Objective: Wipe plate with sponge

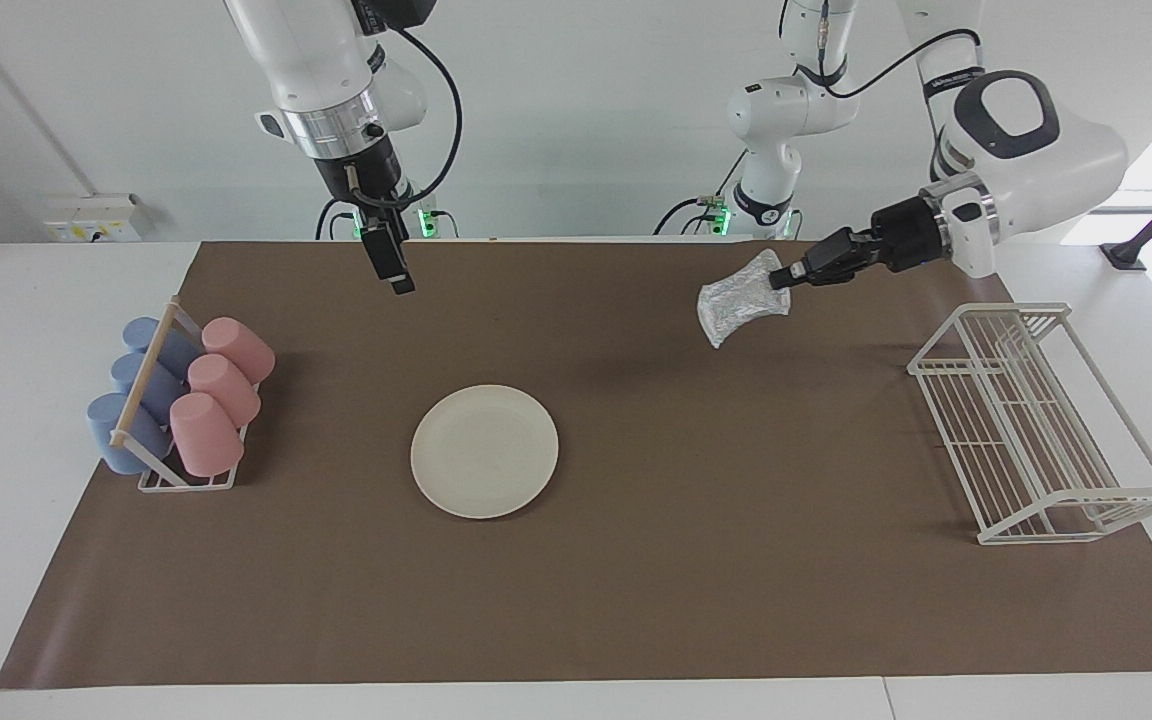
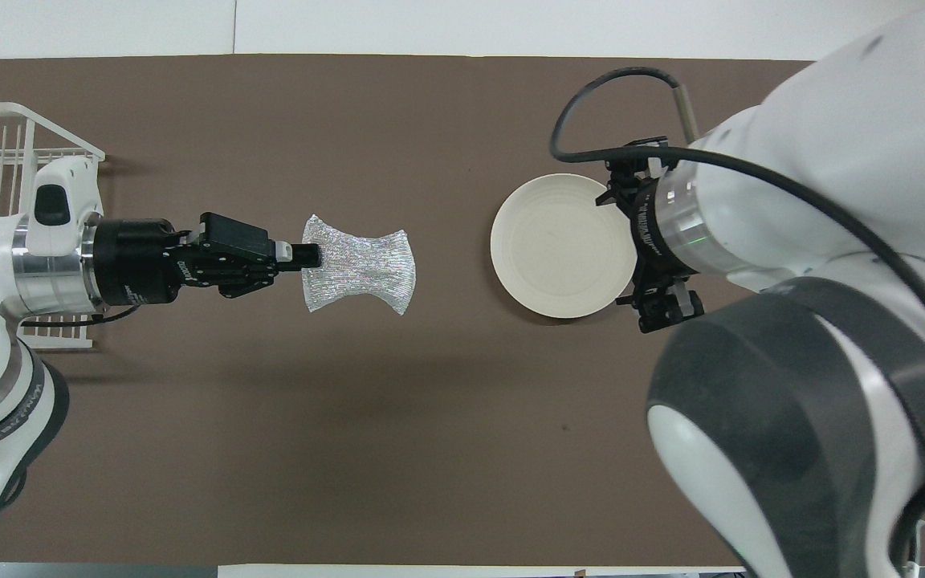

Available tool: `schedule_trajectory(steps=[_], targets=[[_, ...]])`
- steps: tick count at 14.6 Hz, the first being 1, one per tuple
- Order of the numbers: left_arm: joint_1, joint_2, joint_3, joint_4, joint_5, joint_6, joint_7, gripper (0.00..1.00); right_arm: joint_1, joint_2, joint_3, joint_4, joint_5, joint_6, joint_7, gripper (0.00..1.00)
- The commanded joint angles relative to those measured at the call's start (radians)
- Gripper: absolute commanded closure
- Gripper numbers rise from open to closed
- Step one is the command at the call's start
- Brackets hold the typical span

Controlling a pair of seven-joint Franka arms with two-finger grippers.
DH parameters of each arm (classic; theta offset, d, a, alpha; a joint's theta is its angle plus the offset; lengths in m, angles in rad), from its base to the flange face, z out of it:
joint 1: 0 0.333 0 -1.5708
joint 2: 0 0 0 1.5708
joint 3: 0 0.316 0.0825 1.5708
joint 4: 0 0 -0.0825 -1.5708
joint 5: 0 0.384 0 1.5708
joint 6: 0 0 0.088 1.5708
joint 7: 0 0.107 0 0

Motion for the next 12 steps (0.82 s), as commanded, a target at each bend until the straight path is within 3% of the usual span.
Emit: schedule_trajectory(steps=[1, 6, 10, 12], targets=[[-0.039, -0.027, 0.015, -0.078, -0.100, 0.016, 0.128, 1.00, 0.100, 0.079, 0.001, 0.085, -0.050, -0.031, 0.117, 0.00], [-0.073, -0.022, 0.015, -0.142, -0.217, 0.017, 0.268, 1.00, 0.216, 0.207, 0.000, 0.237, -0.065, -0.021, 0.329, 0.00], [-0.084, -0.022, 0.015, -0.149, -0.245, 0.019, 0.271, 1.00, 0.250, 0.213, 0.006, 0.225, -0.096, 0.069, 0.323, 0.00], [-0.092, -0.022, 0.015, -0.149, -0.243, 0.031, 0.271, 1.00, 0.264, 0.187, 0.007, 0.153, -0.091, 0.116, 0.321, 0.00]])
